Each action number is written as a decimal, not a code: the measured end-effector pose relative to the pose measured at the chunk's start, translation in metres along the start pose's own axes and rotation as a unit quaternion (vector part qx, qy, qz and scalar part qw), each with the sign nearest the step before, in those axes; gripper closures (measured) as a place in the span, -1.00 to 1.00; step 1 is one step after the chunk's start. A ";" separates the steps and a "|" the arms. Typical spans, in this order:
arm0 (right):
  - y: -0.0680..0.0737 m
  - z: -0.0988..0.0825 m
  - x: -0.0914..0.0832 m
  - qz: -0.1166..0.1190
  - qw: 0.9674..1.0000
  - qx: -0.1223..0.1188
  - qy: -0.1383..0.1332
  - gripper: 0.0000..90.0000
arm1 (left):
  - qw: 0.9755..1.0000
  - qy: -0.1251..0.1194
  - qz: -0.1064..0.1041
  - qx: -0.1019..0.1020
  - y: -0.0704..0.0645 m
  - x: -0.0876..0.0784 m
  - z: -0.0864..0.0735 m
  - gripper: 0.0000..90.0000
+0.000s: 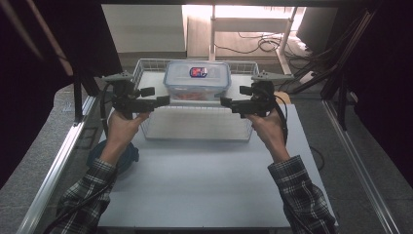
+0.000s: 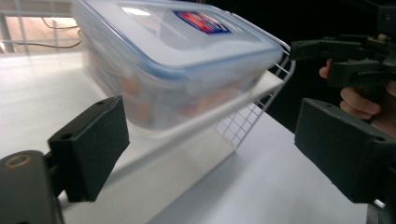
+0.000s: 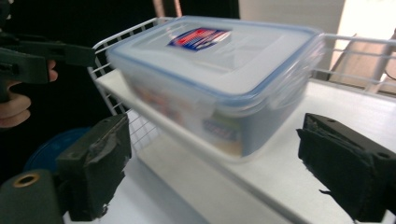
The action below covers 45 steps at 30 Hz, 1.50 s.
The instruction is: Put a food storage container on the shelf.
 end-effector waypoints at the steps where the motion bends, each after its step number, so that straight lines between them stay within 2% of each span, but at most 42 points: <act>1: 0.003 -0.002 -0.001 0.000 1.000 -0.003 0.000 -0.83 | 1.000 0.002 -0.001 0.011 -0.005 -0.002 -0.006 -0.81; 4: 0.010 -0.008 -0.002 0.006 1.000 -0.015 0.001 -0.86 | 1.000 0.009 0.003 0.023 -0.011 -0.004 -0.014 -0.84; 5: 0.013 -0.011 -0.003 0.006 1.000 -0.019 0.002 -0.87 | 0.999 0.015 0.002 0.035 -0.017 -0.005 -0.021 -0.86; 6: 0.013 -0.011 -0.003 0.006 1.000 -0.019 0.002 -0.87 | 0.999 0.015 0.002 0.035 -0.017 -0.005 -0.021 -0.86; 7: 0.017 -0.015 -0.004 0.012 1.000 -0.027 0.005 -0.88 | 0.999 0.016 0.006 0.050 -0.023 -0.007 -0.029 -0.87; 9: 0.020 -0.020 -0.005 0.013 0.999 -0.033 0.009 -0.90 | 0.998 0.020 0.007 0.064 -0.028 -0.007 -0.037 -0.87; 10: 0.020 -0.020 -0.005 0.013 0.999 -0.033 0.009 -0.90 | 0.998 0.020 0.007 0.064 -0.028 -0.007 -0.037 -0.88; 12: 0.024 -0.027 -0.007 0.013 0.999 -0.042 0.016 -0.92 | 0.997 0.023 0.010 0.079 -0.036 -0.007 -0.050 -0.90; 14: 0.026 -0.031 -0.008 0.012 0.999 -0.046 0.018 -0.93 | 0.996 0.025 0.010 0.083 -0.037 -0.006 -0.054 -0.92; 15: 0.028 -0.036 -0.010 0.011 0.998 -0.054 0.018 -0.94 | 0.995 0.032 0.014 0.096 -0.042 -0.005 -0.064 -0.93; 16: 0.029 -0.038 -0.011 0.010 0.998 -0.056 0.020 -0.94 | 0.995 0.032 0.014 0.096 -0.042 -0.005 -0.064 -0.94; 19: 0.033 -0.049 -0.014 0.006 0.997 -0.067 0.027 -0.96 | 0.992 0.042 0.020 0.116 -0.048 -0.004 -0.083 -0.96; 23: 0.038 -0.065 -0.017 0.007 0.996 -0.077 0.042 -1.00 | 0.991 0.048 0.012 0.122 -0.055 -0.004 -0.104 -0.96; 24: 0.038 -0.065 -0.017 0.007 0.996 -0.077 0.042 -1.00 | 0.991 0.048 0.012 0.122 -0.055 -0.004 -0.104 -0.97; 25: 0.041 -0.072 -0.019 0.006 0.996 -0.080 0.047 -1.00 | 0.991 0.050 0.012 0.125 -0.057 -0.004 -0.113 -0.97; 26: 0.041 -0.072 -0.019 0.006 0.996 -0.080 0.047 -1.00 | 0.991 0.050 0.012 0.125 -0.057 -0.004 -0.113 -0.97; 27: 0.043 -0.079 -0.020 0.007 0.996 -0.076 0.049 -1.00 | 0.991 0.052 0.009 0.125 -0.059 -0.005 -0.122 -0.97; 30: 0.046 -0.089 -0.022 0.010 0.996 -0.068 0.052 -1.00 | 0.991 0.055 0.009 0.125 -0.061 -0.006 -0.130 -0.97; 31: 0.047 -0.092 -0.023 0.010 0.996 -0.067 0.053 -1.00 | 0.990 0.061 0.011 0.128 -0.061 -0.007 -0.137 -0.97; 35: 0.051 -0.102 -0.027 0.011 0.998 -0.055 0.042 -1.00 | 0.990 0.061 0.013 0.128 -0.062 -0.009 -0.148 -0.96; 38: 0.053 -0.108 -0.032 0.004 0.998 -0.056 0.040 -1.00 | 0.990 0.061 0.014 0.128 -0.063 -0.009 -0.155 -0.96; 41: 0.055 -0.118 -0.035 0.008 0.998 -0.053 0.040 -1.00 | 0.989 0.063 0.015 0.133 -0.067 -0.009 -0.169 -0.95; 42: 0.056 -0.121 -0.035 0.008 0.998 -0.052 0.040 -1.00 | 0.989 0.063 0.015 0.133 -0.067 -0.009 -0.169 -0.95; 44: 0.057 -0.127 -0.035 0.009 0.998 -0.050 0.045 -1.00 | 0.985 0.074 0.021 0.155 -0.071 -0.007 -0.181 -0.95; 45: 0.057 -0.132 -0.035 0.009 0.998 -0.047 0.048 -1.00 | 0.984 0.077 0.022 0.158 -0.072 -0.007 -0.184 -0.95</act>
Point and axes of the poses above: each handheld gripper's, and its own axes: x roughly forward along the jaws, z roughly out of its top, y roughly to its left, the point moved 8 cm from there along x, roughly forward along the jaws, and after that the axes turned 7 degrees about z, right-handed, at the moved point
